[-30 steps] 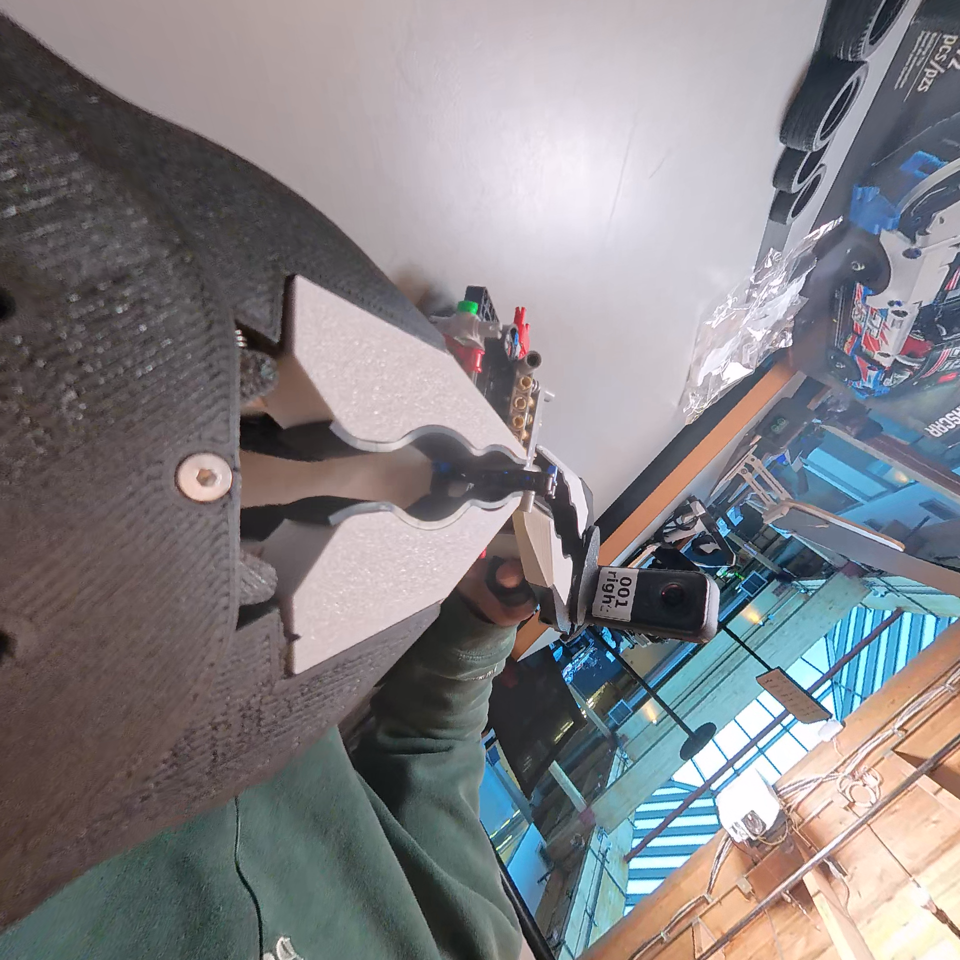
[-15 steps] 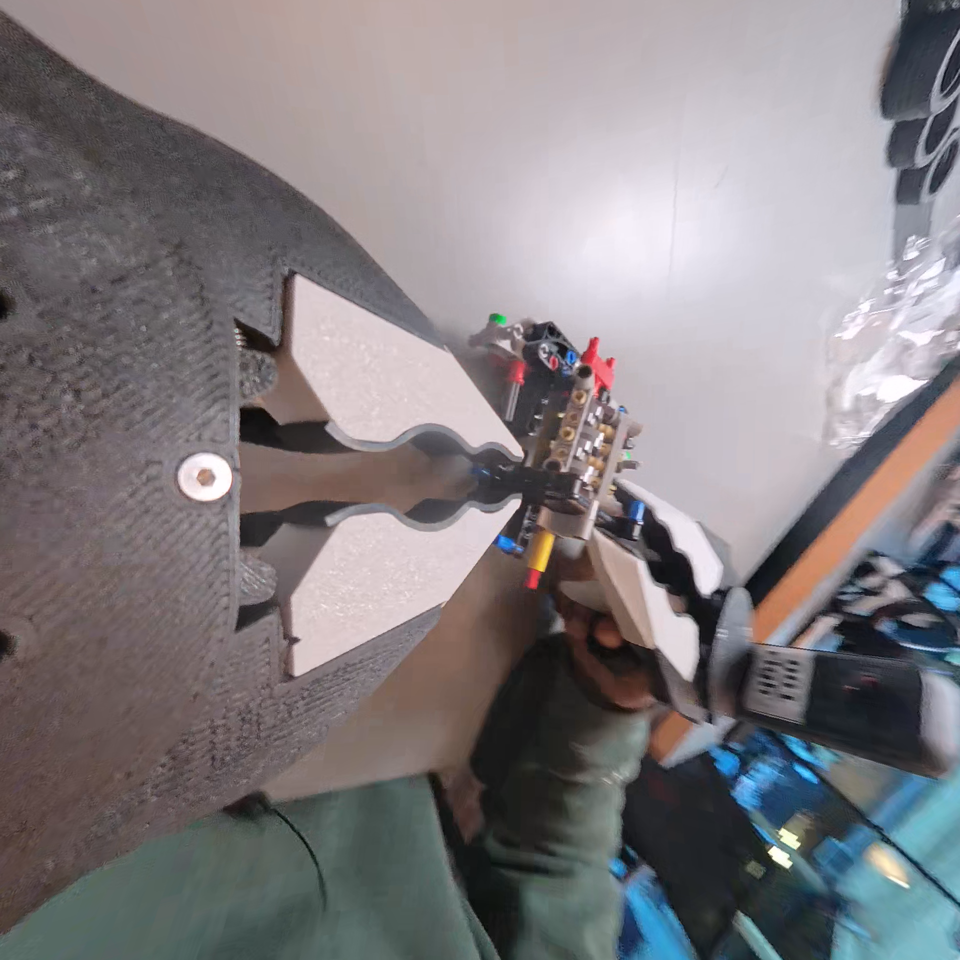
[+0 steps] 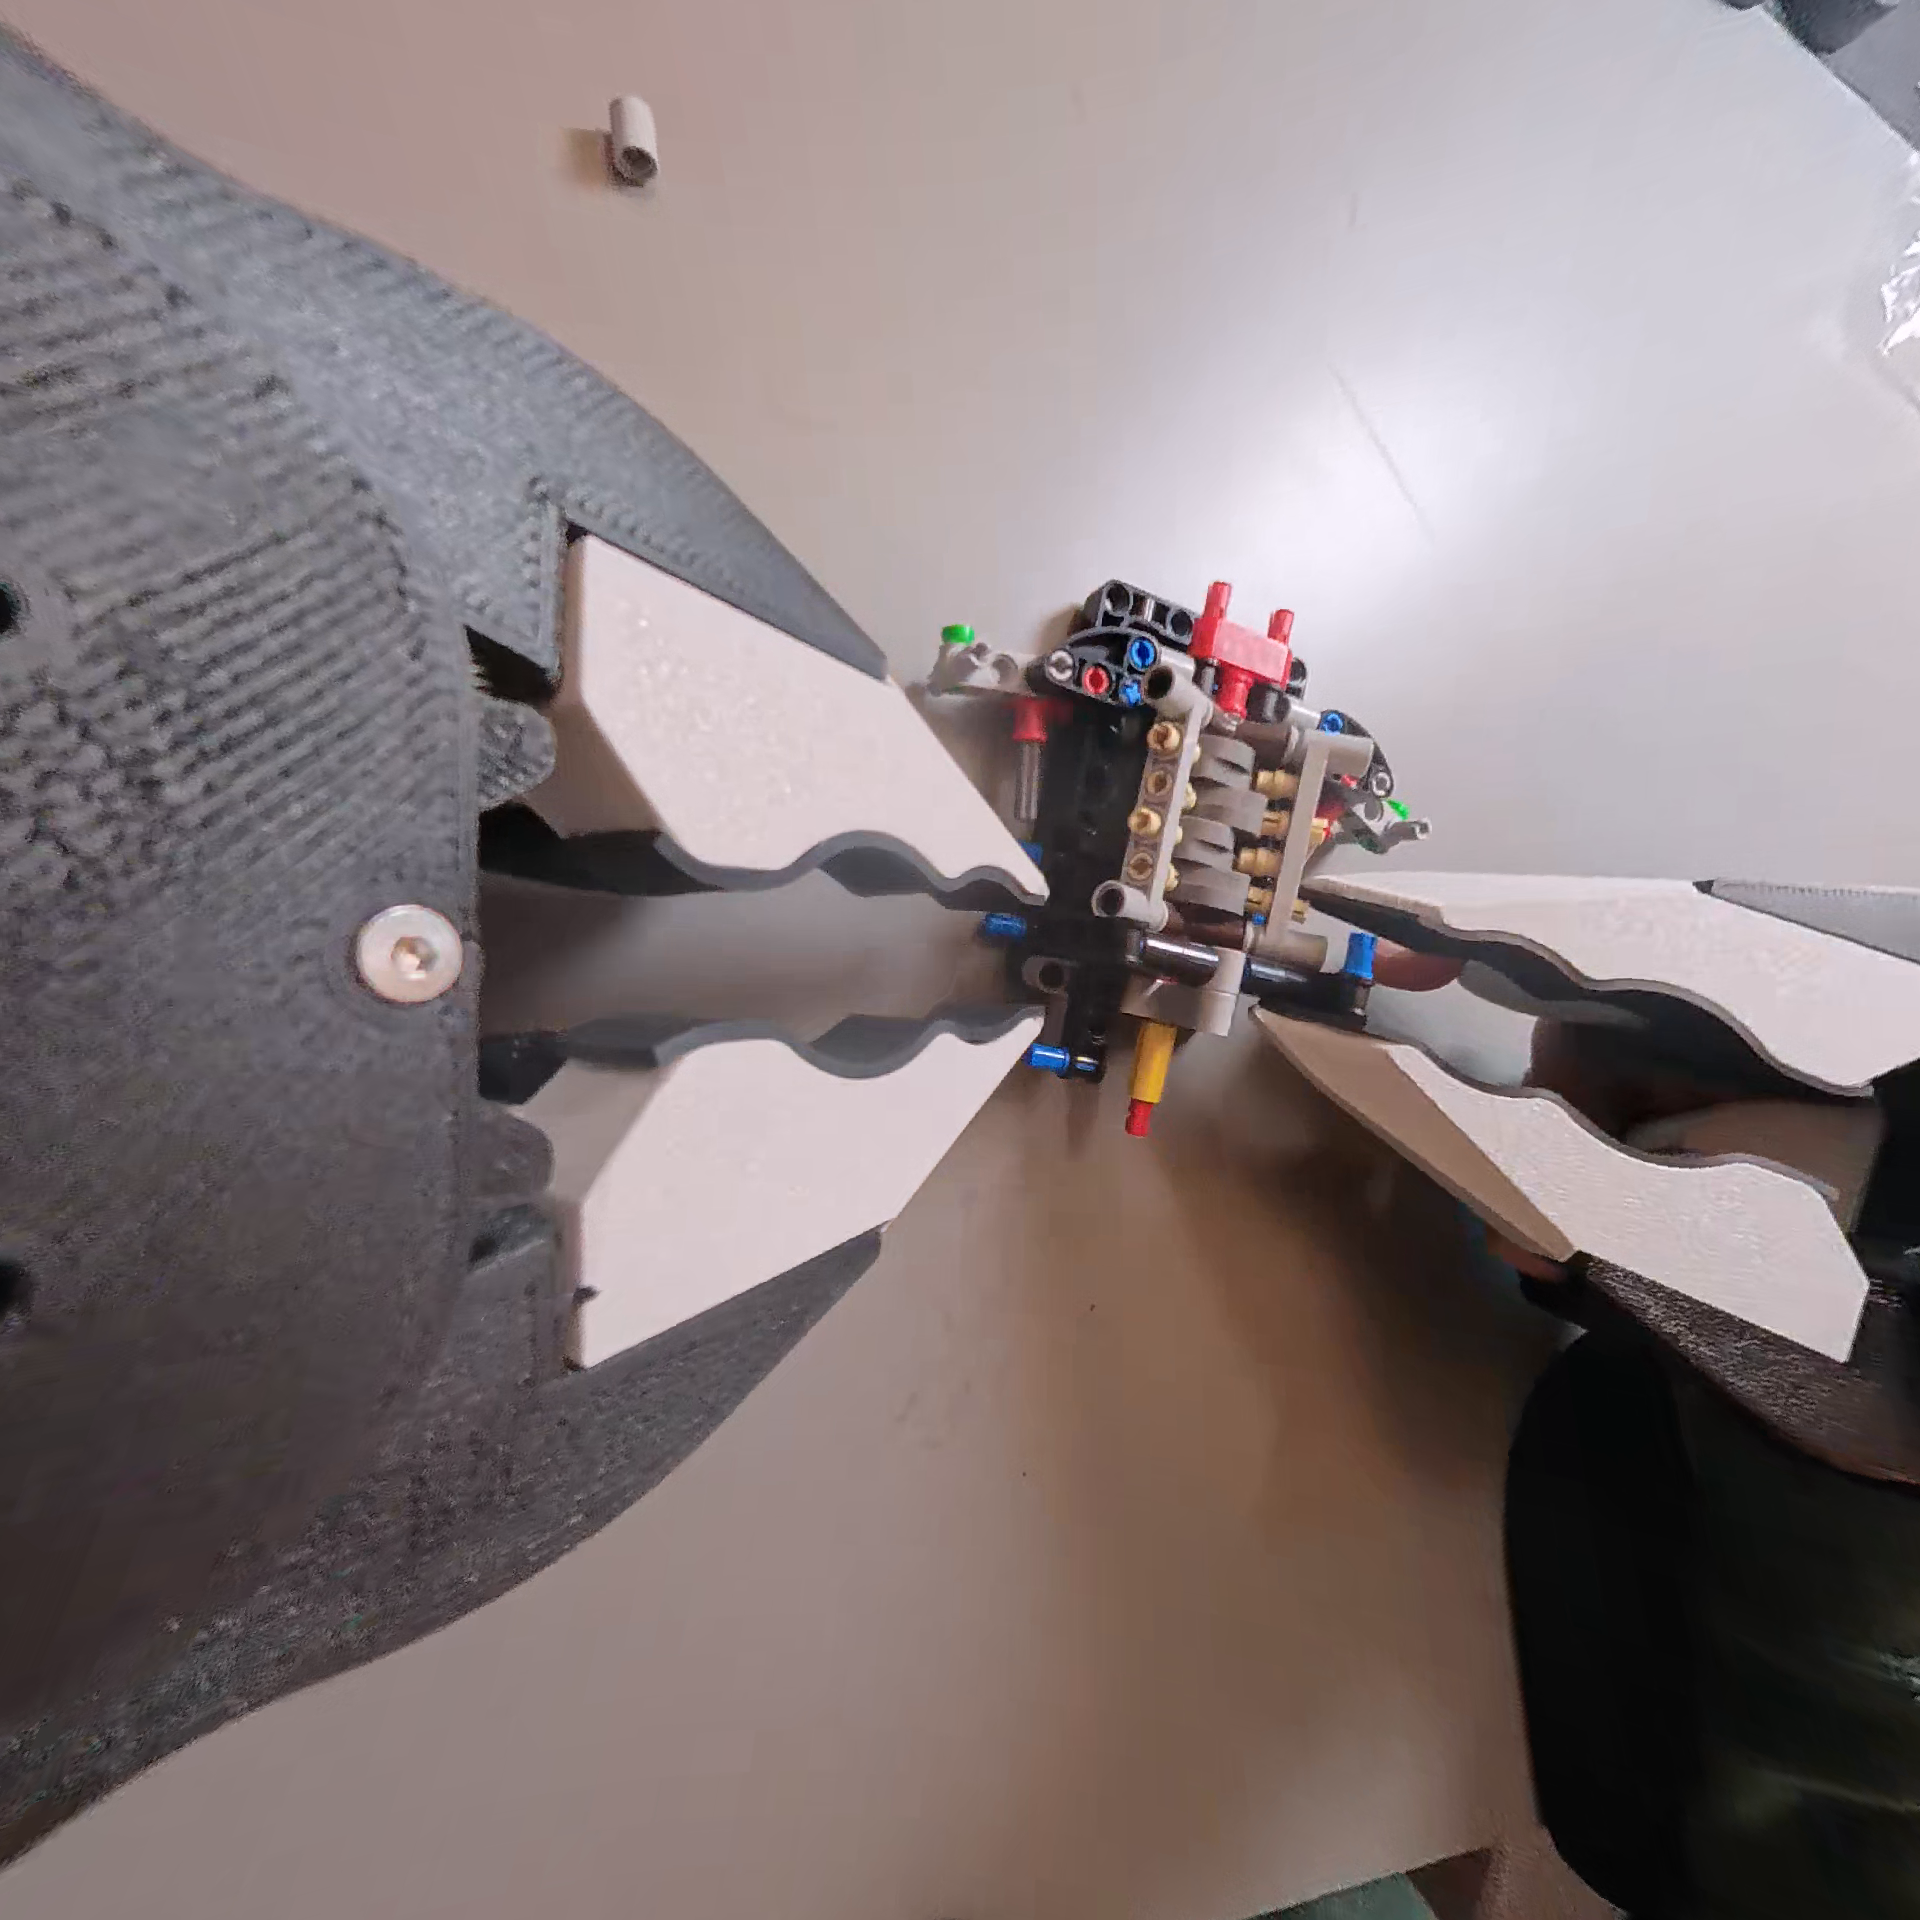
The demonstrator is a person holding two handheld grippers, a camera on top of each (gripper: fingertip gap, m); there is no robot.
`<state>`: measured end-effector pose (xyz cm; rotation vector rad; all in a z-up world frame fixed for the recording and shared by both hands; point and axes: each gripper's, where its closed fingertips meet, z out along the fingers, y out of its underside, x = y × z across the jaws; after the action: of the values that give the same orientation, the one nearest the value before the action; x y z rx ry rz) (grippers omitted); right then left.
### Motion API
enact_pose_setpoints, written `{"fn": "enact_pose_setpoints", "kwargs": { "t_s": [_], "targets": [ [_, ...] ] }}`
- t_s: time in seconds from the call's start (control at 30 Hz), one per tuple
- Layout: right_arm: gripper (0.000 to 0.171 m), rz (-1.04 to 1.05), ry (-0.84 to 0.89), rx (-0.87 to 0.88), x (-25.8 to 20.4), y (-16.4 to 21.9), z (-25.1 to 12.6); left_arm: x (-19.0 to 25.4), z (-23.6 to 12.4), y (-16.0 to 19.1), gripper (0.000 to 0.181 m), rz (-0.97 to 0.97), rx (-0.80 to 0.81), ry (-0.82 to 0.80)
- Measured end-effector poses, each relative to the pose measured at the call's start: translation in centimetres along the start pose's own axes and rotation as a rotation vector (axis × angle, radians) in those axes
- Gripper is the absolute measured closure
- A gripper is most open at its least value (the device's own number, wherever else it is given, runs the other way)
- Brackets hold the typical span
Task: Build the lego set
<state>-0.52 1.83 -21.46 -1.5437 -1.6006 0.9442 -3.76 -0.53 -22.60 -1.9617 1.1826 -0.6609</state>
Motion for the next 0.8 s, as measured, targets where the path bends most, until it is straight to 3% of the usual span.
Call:
{"fn": "enact_pose_setpoints", "kwargs": {
  "t_s": [0.13, 0.8],
  "targets": [
    [0.151, -0.026, -0.008, -0.001, -0.29, -0.03, 0.08, -0.07, 0.17, 0.18, 0.177, 0.055, -0.024, -0.032],
    [0.151, -0.003, -0.029, -0.007, -0.6, 0.16, 0.0, 0.77, 0.3, -0.65, 0.175, -0.031, 0.087, 0.082]
  ]
}}
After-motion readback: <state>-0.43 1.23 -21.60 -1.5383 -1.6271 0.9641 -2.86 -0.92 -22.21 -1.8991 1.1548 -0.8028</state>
